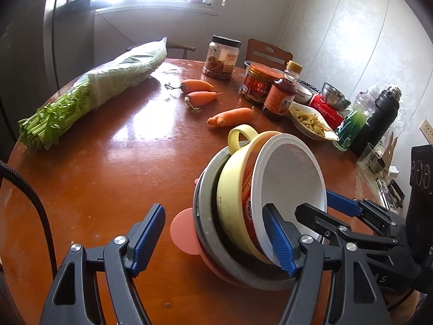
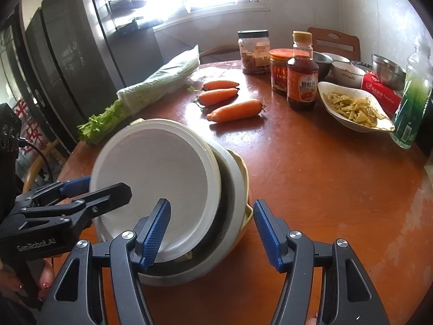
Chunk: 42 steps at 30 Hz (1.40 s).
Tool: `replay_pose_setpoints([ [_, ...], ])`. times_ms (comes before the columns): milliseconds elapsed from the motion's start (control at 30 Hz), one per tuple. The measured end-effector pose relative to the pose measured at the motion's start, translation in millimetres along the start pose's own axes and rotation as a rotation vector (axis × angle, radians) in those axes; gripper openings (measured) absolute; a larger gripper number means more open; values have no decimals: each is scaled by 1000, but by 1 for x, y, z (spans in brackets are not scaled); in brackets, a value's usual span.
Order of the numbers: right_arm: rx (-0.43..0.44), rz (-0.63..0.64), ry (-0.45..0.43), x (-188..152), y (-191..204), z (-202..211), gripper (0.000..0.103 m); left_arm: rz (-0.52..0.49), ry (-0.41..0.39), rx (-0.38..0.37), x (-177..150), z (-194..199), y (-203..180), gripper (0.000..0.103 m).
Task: Organize plates and bowls
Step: 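Lower the nested bowls onto the steel pan and plate stack with the left tool, then open the left tool to release the bowls and withdraw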
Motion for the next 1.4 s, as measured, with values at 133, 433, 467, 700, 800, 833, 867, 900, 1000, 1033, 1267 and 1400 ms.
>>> replay_pose_setpoints([
  [133, -5, 16, -19, 2, 4, 7, 67, 0, -24, 17, -1, 7, 0, 74],
  [433, -21, 31, -59, 0, 7, 25, 69, 5, -78, 38, -9, 29, -3, 75],
  [467, -23, 33, -65, -1, 7, 28, 70, 4, -83, 42, -11, 31, -4, 75],
  [700, -61, 84, -116, -16, 14, 51, 73, -2, -122, 63, -32, 47, -15, 76],
  [800, -79, 104, -124, -26, 16, 57, 74, 6, -133, 78, -45, 53, -16, 77],
  [833, -91, 109, -125, -30, 16, 59, 74, 8, -133, 81, -49, 53, -17, 77],
  [867, -101, 114, -125, -33, 16, 60, 74, 9, -132, 81, -53, 55, -17, 78],
  [900, -105, 116, -125, -37, 17, 61, 74, 12, -131, 81, -58, 56, -17, 78],
  [1000, -111, 116, -121, -45, 19, 64, 74, 15, -127, 92, -68, 58, -17, 78],
  [1033, -114, 117, -124, -48, 20, 65, 74, 13, -128, 93, -71, 59, -17, 78],
  [1267, -117, 120, -127, -63, 25, 71, 75, 21, -142, 116, -85, 66, -13, 79],
  [1400, -119, 119, -123, -72, 27, 73, 77, 26, -140, 123, -94, 68, -12, 81],
])
Point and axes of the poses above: each gripper's, at about its wrist camera, not at the fingertips, and z roughly against the way its jaws point, y to its left, x to its top, the point moved 5 cm from there along -z, roughly the way its jaws point, and after that the axes turned 9 degrees about z, right-handed, at the moved point
